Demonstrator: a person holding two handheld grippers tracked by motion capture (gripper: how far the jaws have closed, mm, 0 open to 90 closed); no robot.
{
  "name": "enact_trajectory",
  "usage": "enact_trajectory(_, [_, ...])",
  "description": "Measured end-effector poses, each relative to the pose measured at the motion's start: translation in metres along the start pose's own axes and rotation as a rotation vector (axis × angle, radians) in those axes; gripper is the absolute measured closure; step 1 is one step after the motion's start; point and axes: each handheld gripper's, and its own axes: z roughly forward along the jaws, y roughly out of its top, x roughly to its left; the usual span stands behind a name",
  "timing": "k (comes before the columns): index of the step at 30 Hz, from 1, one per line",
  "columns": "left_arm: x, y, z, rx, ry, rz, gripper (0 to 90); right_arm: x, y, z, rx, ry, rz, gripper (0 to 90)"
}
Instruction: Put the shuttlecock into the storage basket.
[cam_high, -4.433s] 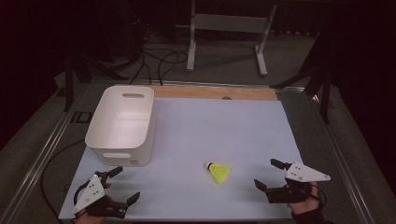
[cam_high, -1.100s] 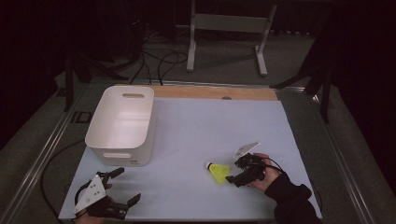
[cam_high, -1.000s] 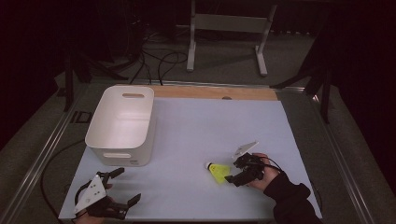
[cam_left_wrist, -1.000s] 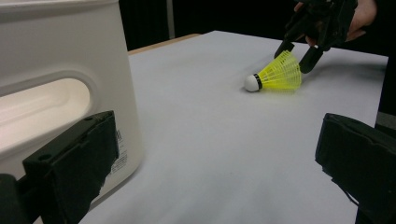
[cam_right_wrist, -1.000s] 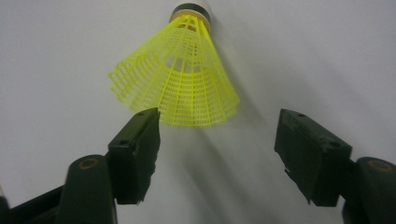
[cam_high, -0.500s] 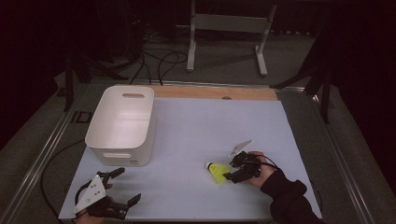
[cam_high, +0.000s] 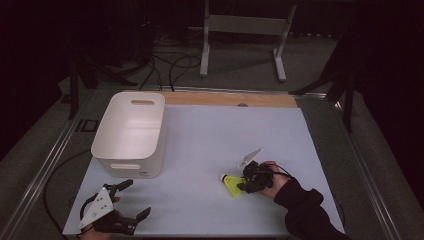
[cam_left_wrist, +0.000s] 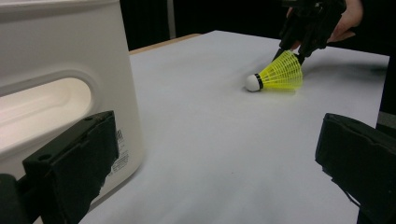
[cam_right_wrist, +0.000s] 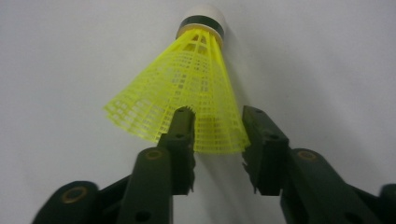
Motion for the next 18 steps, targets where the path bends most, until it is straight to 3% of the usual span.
enact_trajectory(4, [0.0002,-0.0002,0.0002,0.002,-0.001,-0.001,0.0,-0.0013,0.0022,0.0008,0.023,0.014,-0.015,74.0])
enact_trajectory(8, [0.0,-0.0004,0.0006,0.006,-0.002,0.0,0.0,-0.0022,0.0034,0.001,0.034,0.016,-0.015,87.5])
enact_trajectory(18, [-0.0003,-0.0003,0.0007,0.007,-0.004,0.0,0.0,-0.0047,0.0063,-0.0054,0.015,0.047,0.001,89.9])
